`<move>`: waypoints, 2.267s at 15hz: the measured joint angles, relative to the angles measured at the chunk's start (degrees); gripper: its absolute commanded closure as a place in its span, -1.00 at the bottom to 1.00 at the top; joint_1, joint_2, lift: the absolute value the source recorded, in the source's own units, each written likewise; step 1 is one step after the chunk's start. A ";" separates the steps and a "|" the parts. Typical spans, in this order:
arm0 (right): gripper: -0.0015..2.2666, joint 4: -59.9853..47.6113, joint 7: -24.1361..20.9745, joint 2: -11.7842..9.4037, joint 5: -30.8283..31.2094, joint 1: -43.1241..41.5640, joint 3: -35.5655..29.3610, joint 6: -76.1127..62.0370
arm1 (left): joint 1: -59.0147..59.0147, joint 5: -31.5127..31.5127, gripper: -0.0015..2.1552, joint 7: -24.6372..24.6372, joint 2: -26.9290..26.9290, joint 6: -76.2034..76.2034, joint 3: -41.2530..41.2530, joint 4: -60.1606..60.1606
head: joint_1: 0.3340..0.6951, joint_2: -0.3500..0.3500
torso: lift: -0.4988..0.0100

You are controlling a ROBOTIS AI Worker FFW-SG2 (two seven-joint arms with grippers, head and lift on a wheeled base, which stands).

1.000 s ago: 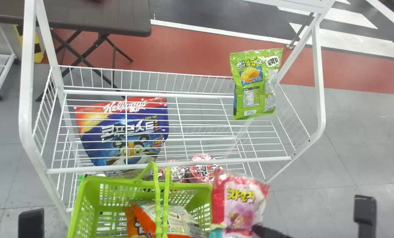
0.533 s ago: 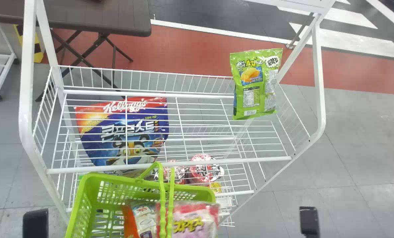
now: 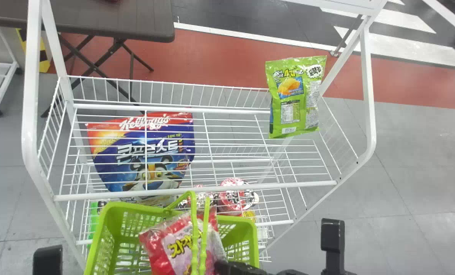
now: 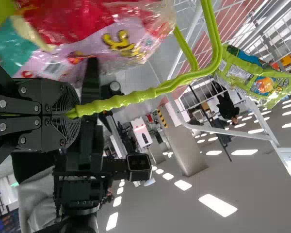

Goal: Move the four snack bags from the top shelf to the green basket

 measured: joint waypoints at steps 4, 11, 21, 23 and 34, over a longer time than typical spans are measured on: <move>0.93 3.40 1.81 0.00 0.43 -0.52 1.15 -4.28 | 0.53 0.00 0.27 -0.02 0.12 0.00 0.14 -0.75 | 1.00 -1.00 | 0.96; -1.00 4.54 6.18 0.00 0.92 -0.25 -0.04 -4.66 | 0.88 -0.19 0.26 0.21 0.13 0.02 -0.19 -1.45 | 1.00 -1.00 | 0.96; -0.95 3.13 7.20 0.08 0.82 -3.17 -12.00 -4.16 | 0.90 -0.23 0.26 0.20 0.06 0.00 -0.28 -1.43 | 1.00 -1.00 | 0.96; -0.95 4.62 1.24 0.09 2.67 -6.94 -11.68 -12.62 | 0.90 -0.31 0.26 0.19 0.04 -0.06 -0.59 -1.35 | 1.00 -1.00 | 0.96; -0.94 36.05 -14.28 0.09 31.49 -46.13 -0.11 -36.59 | -1.69 1.80 0.26 -1.88 0.85 0.31 1.54 2.43 | 1.00 -1.00 | 0.96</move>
